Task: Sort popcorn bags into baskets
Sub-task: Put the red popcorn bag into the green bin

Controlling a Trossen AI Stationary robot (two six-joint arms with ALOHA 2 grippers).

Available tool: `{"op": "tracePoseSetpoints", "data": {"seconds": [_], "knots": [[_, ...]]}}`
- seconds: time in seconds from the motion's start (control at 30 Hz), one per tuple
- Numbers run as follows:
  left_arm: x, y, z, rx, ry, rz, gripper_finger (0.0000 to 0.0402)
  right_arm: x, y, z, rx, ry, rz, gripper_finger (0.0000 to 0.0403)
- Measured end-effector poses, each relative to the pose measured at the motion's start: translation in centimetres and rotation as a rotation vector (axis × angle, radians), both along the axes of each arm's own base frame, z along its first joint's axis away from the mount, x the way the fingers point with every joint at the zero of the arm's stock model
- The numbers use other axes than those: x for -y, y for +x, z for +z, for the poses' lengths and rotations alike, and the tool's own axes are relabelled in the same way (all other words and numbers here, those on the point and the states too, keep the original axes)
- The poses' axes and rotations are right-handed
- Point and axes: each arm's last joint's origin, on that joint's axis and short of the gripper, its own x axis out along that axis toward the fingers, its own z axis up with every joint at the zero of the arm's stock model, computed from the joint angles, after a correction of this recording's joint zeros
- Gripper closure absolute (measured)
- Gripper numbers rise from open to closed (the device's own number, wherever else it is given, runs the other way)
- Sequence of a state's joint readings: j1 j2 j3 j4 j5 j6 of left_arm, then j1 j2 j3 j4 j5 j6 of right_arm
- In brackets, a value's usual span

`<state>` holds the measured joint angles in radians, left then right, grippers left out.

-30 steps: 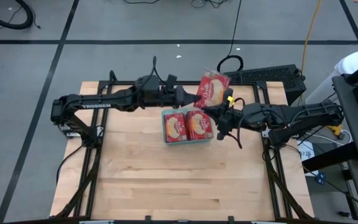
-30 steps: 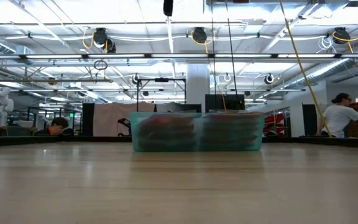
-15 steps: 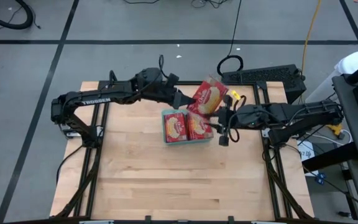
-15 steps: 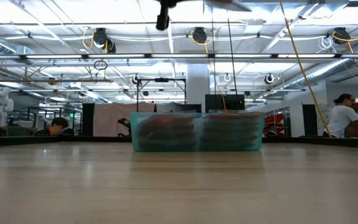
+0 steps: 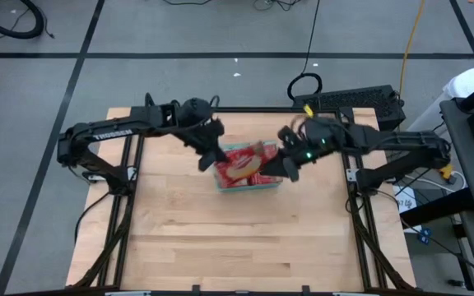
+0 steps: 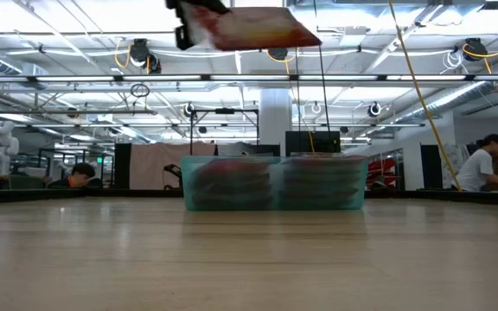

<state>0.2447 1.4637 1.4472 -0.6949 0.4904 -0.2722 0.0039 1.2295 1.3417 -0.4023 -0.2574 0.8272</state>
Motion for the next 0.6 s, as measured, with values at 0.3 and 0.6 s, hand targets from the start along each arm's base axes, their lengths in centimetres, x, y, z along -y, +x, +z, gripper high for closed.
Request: {"op": "tracePoseSetpoints", "data": {"seconds": [0.3,0.6], "knots": [[3.6,-1.4,-1.3,-0.183,0.044,-0.208,0.0394,1.9,5.8,1.9,0.003,-0.112,0.097,0.0231],[5.0,-1.4,-1.4,-0.205,0.009,-0.252,0.0391,1.2,10.7,-3.3,-0.231,-0.251,0.283,0.0231]]}}
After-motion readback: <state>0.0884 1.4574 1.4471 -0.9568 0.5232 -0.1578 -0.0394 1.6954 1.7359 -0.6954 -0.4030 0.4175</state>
